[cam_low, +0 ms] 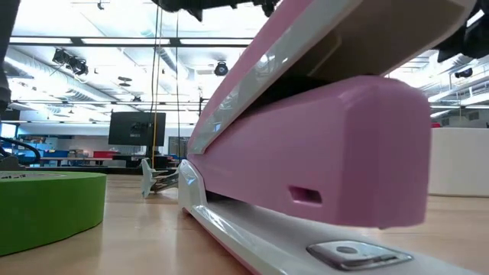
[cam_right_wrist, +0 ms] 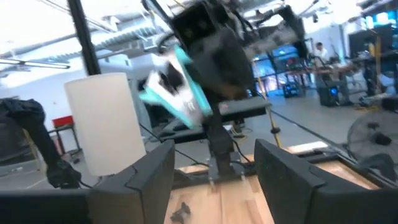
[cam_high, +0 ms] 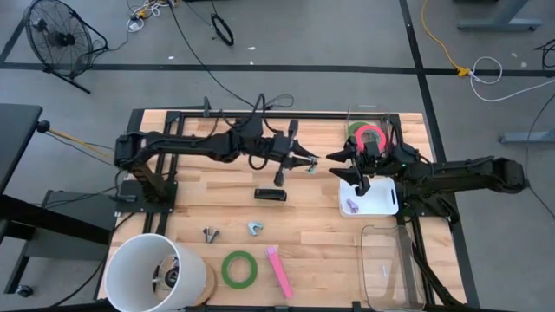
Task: Pick and place Stapler, Stapler remover, tape
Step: Put the blue staple remover into the white bin
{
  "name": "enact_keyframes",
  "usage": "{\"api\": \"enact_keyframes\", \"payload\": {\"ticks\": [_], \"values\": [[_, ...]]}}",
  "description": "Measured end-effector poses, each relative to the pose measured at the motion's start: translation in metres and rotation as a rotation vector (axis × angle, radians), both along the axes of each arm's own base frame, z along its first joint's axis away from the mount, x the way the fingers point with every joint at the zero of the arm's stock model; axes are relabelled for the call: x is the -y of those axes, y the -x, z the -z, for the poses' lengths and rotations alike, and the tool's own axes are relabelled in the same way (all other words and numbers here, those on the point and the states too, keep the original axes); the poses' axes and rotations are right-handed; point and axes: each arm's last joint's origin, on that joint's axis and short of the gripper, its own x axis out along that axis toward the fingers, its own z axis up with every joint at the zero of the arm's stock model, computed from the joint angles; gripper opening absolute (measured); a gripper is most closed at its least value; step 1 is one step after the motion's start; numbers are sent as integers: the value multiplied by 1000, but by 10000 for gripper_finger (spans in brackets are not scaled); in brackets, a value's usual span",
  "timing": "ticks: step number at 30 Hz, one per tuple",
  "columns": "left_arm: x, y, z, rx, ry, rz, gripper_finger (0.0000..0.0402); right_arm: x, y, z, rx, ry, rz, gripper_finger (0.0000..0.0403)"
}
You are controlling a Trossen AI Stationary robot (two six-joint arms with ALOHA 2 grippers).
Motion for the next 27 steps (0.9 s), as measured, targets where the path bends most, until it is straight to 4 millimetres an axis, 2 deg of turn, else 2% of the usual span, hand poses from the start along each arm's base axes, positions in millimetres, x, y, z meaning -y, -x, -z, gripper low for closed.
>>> {"api": "enact_keyframes", "payload": {"ticks": [7, 12, 21, 24, 27], "values": [[-7, -19, 23, 58, 85, 2, 34, -2, -9, -9, -22, 10, -32, 219], [-8, -29, 41, 31, 99, 24, 34, -2, -10, -9, -62, 9, -26, 219], [-7, -31, 41, 110, 94, 92, 34, -2, -11, -8, -68, 9, -19, 217], [-6, -31, 40, 122, 85, 121, 34, -2, -11, -8, -66, 30, -20, 197], [-6, -31, 40, 118, 87, 121, 34, -2, -11, -8, -62, 49, -26, 141]]}}
